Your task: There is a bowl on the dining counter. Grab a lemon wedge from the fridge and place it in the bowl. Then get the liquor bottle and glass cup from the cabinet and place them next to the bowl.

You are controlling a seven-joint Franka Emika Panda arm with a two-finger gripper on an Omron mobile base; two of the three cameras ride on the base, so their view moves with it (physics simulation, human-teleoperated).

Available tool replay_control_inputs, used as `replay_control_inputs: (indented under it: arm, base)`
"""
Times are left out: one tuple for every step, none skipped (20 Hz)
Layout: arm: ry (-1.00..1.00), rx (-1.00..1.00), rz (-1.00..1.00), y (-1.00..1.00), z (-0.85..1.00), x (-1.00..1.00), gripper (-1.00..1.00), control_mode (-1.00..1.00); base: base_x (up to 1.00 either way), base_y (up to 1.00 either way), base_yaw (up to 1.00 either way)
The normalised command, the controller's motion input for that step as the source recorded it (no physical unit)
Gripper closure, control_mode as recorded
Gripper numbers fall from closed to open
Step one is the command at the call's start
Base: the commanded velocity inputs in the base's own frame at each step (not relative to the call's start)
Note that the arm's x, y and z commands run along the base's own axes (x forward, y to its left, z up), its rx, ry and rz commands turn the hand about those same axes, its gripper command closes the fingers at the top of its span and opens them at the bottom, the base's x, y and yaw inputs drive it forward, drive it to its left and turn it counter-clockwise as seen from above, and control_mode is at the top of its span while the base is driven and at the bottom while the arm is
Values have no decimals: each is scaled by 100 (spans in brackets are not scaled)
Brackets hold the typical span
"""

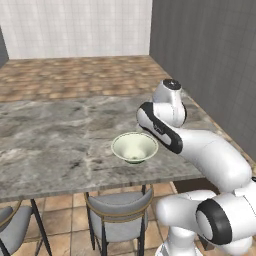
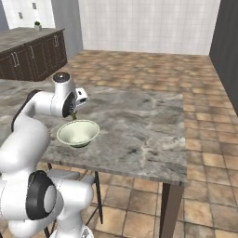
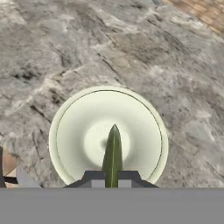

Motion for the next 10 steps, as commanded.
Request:
replay_control_inputs:
  arm:
    - [0,-3,0,0,-62,56,100,-100]
    - [0,0,0,0,-58,41,100,-100]
    - [0,0,0,0,-53,24,100,-100]
    - [0,0,0,0,-48,7,100,-100]
    - [0,0,-1,0,-46,0,100,-100]
    - [0,0,-2,0,-47,0,100,-100]
    - [2,0,-3,0,-49,0,100,-100]
    - [2,0,-4,0,-50,0,100,-100]
    - [4,0,-5,0,-54,0,100,-100]
    - [4,0,-5,0,-51,0,100,-100]
  base:
    - [0,0,0]
    - [0,0,0]
    - [0,0,0]
    - [0,0,0]
    - [0,0,0]
    - [0,0,0]
    - [0,0,0]
    - [0,0,0]
    - [0,0,0]
    - [0,0,0]
